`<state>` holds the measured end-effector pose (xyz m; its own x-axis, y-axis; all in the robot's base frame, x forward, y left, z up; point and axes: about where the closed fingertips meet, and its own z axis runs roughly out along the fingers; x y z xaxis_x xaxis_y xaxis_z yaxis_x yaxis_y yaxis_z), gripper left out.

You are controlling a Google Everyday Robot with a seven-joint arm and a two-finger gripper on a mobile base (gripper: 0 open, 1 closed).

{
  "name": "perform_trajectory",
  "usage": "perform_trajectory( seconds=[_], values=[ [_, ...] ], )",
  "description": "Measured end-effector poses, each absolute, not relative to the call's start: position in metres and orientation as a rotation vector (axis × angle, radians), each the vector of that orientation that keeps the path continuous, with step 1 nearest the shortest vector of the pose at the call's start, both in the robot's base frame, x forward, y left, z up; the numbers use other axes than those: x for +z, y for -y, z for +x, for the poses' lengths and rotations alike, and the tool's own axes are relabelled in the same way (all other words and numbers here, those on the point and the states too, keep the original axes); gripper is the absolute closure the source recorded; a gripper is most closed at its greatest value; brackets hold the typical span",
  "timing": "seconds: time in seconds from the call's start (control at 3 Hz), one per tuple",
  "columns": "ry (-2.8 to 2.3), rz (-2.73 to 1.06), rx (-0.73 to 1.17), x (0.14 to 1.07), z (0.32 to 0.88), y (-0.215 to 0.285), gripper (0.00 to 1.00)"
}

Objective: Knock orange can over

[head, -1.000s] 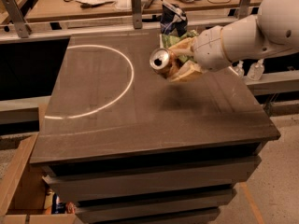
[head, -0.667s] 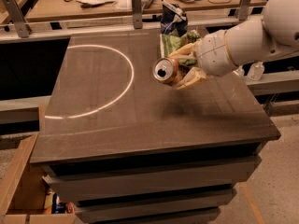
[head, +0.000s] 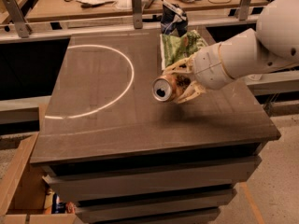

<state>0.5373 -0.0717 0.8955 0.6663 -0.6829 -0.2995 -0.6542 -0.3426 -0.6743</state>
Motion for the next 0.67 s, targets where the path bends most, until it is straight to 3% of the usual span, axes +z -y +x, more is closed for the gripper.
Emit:
perform_trajectory(
  seconds=[0.67],
  values=[
    [-0.950,-2.194,-0.194,0.8743,0.5369,0.0682,1.00]
  ],
)
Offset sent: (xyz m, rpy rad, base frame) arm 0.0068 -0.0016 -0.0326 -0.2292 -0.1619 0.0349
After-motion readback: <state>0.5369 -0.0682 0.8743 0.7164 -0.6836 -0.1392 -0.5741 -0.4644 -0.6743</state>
